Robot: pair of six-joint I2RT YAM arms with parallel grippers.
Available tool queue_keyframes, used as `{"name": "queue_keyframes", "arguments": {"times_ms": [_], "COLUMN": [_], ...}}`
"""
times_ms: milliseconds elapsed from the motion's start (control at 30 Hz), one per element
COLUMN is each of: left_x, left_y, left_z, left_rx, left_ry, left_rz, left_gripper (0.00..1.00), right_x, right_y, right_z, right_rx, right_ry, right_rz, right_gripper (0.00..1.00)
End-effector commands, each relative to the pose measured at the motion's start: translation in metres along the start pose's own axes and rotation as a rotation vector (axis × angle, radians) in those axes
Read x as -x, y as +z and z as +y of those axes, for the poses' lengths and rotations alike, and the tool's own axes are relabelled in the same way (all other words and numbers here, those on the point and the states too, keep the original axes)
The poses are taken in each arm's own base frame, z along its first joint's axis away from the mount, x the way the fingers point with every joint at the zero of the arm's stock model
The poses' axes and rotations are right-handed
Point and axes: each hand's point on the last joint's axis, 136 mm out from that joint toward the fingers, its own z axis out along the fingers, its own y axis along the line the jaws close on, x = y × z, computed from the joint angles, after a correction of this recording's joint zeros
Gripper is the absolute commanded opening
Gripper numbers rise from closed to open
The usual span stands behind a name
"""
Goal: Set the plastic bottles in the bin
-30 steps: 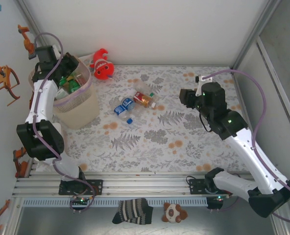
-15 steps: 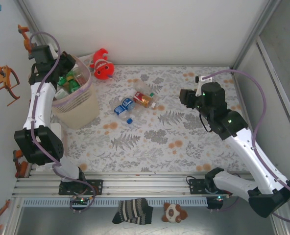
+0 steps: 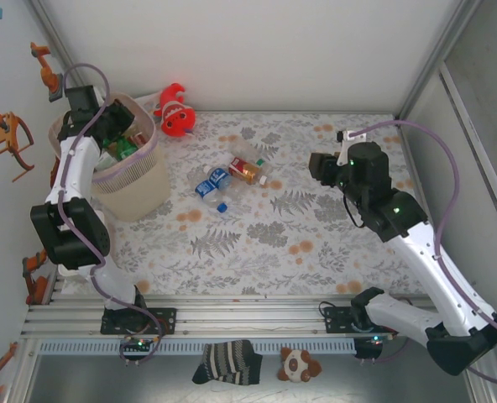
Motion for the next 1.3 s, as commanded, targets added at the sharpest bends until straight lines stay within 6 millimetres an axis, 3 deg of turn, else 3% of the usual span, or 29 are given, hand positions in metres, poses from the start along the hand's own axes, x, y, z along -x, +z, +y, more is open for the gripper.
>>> {"name": "queue_keyframes", "arguments": {"times_ms": [0, 300, 567, 733, 967, 1267], "left_x": [-0.001, 0.022, 0.01, -0.012, -0.051, -0.119], "left_y": [-0.014, -0.075, -0.122, -0.146, -0.148, -0.11], "left_z": [-0.008, -0.067, -0.096, -0.12, -0.14, -0.153], "left_rx": [-0.01, -0.191, -0.283, -0.358, -0.314, -0.179], "left_ry": [0.008, 0.122, 0.24, 0.347, 0.487, 0.614], "left_rz": [0.017, -0.098, -0.102, -0.089, -0.063, 0.019], "left_gripper": [0.0, 0.0, 0.0, 0.11, 0.18, 0.26], "right_x": [0.011, 0.01, 0.009, 0.005, -0.001, -0.004], "right_y": [-0.01, -0.007, -0.003, 0.003, 0.007, 0.011], "right_z": [-0.001, 0.0, 0.001, 0.003, 0.003, 0.003], "right_rx": [-0.008, -0.001, -0.001, 0.006, 0.004, 0.001], "right_ry": [0.015, 0.02, 0.021, 0.013, 0.01, 0.009], "right_rz": [-0.036, -0.03, -0.024, -0.004, 0.014, 0.026], "right_gripper": [0.55, 0.55, 0.55, 0.55, 0.55, 0.55]}}
